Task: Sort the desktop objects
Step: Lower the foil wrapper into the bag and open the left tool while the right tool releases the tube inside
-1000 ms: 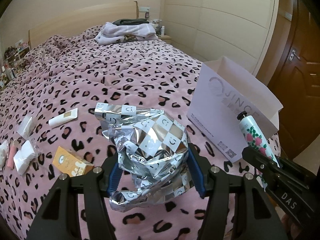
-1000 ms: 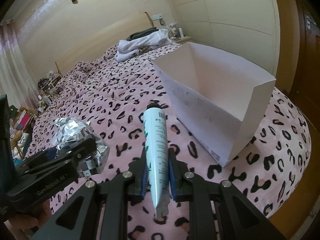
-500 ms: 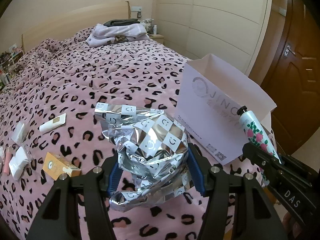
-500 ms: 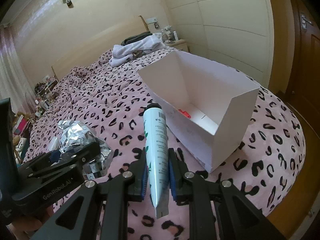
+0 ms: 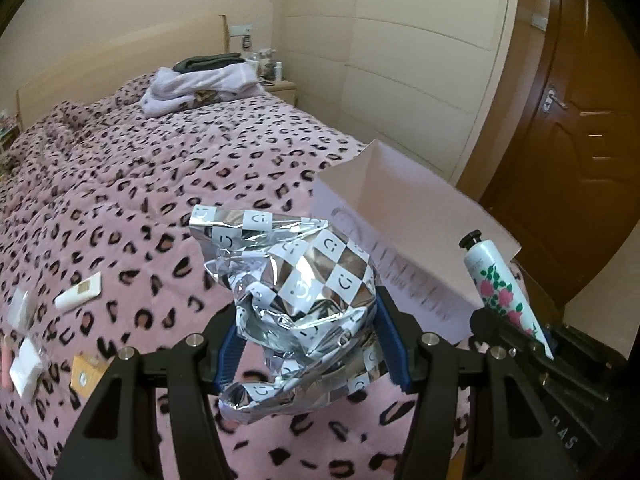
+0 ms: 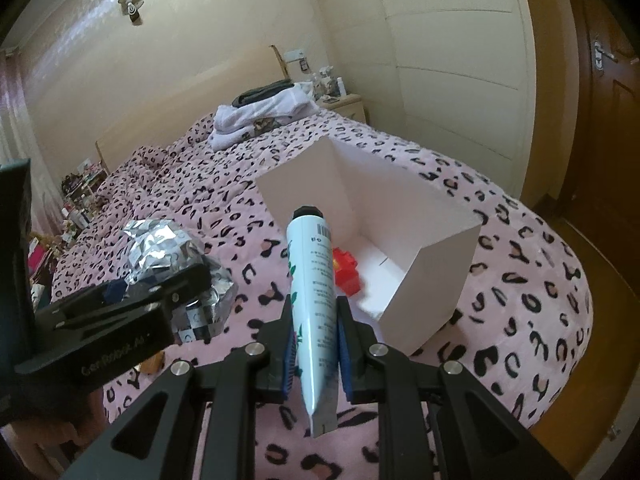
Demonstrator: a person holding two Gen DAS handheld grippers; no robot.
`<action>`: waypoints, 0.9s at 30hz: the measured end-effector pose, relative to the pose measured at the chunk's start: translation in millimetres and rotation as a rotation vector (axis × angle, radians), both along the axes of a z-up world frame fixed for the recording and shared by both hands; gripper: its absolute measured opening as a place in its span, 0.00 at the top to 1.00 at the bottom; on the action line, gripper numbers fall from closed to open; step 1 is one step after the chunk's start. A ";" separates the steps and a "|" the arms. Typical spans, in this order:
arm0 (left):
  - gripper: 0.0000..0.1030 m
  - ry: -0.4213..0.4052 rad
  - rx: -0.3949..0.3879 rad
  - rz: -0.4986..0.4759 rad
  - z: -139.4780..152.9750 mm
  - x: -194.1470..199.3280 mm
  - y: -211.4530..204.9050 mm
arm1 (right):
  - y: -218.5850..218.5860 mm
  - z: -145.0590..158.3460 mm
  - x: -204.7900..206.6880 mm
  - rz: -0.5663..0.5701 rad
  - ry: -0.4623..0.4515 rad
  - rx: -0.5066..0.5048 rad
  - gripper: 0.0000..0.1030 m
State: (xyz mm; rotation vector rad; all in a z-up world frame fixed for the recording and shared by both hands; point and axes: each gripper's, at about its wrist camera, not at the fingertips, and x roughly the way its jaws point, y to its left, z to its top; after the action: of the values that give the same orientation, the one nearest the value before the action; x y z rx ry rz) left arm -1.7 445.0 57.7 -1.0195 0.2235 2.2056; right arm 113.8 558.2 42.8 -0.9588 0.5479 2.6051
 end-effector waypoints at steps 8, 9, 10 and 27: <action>0.42 -0.042 0.038 -0.076 16.3 -23.9 36.4 | 18.5 18.7 -9.1 -0.043 0.024 0.026 0.83; 0.42 -0.055 0.047 -0.086 17.6 -27.0 41.1 | 21.0 20.2 -11.2 -0.047 0.026 0.027 0.83; 0.42 -0.064 0.051 -0.095 19.3 -30.6 47.2 | 23.4 21.7 -13.7 -0.050 0.028 0.029 0.83; 0.42 -0.105 0.049 -0.165 25.6 -55.7 123.4 | 58.1 15.9 -47.5 -0.083 -0.001 0.035 0.83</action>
State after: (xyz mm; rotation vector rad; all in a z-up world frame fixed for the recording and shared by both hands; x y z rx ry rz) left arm -57.4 568.4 83.2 -1.0485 0.1976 1.9939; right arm 66.3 616.3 58.8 -0.9075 0.5290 2.5318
